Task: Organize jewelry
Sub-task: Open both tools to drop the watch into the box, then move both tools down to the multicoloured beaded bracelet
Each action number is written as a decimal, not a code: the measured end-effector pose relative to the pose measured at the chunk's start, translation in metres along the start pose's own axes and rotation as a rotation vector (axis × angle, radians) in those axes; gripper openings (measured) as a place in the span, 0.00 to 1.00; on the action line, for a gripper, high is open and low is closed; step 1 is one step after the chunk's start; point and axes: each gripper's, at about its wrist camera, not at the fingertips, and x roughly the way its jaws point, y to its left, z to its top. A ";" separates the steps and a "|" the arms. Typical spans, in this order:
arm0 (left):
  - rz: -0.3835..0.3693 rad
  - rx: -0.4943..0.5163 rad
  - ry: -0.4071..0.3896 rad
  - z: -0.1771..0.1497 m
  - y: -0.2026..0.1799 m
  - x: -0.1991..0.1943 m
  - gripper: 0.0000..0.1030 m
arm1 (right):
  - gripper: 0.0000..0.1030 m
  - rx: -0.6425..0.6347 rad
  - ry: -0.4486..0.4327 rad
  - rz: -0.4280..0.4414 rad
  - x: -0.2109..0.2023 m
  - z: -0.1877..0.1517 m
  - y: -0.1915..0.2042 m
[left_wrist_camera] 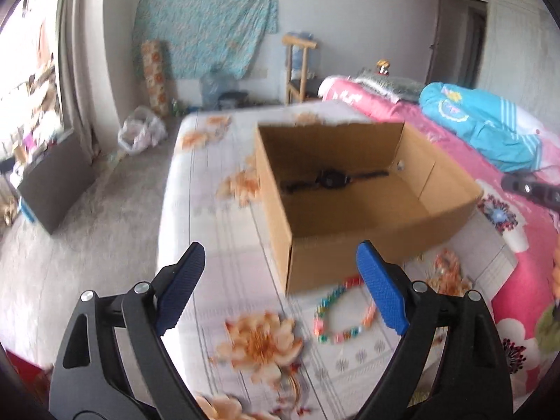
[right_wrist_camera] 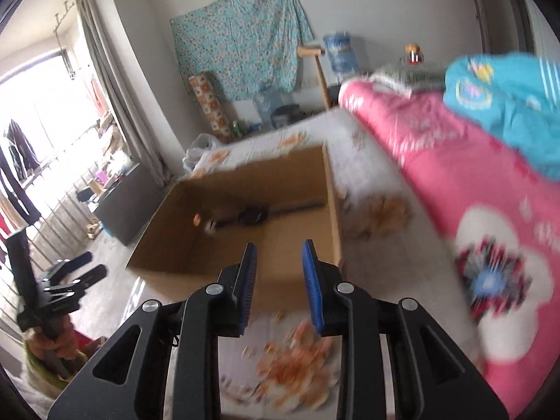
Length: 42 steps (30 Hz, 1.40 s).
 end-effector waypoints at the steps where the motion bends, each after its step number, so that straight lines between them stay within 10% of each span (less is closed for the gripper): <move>1: 0.000 -0.017 0.031 -0.008 0.001 0.007 0.82 | 0.26 0.017 0.032 0.008 0.008 -0.014 0.001; 16: 0.133 0.121 0.216 -0.066 -0.033 0.083 0.82 | 0.27 -0.046 0.188 -0.051 0.055 -0.067 0.046; 29: 0.078 0.041 0.247 -0.080 -0.011 0.079 0.93 | 0.93 -0.312 0.119 -0.240 0.049 -0.047 0.079; 42: 0.067 0.035 0.258 -0.082 -0.011 0.079 0.93 | 0.94 -0.507 0.040 -0.228 0.039 -0.051 0.108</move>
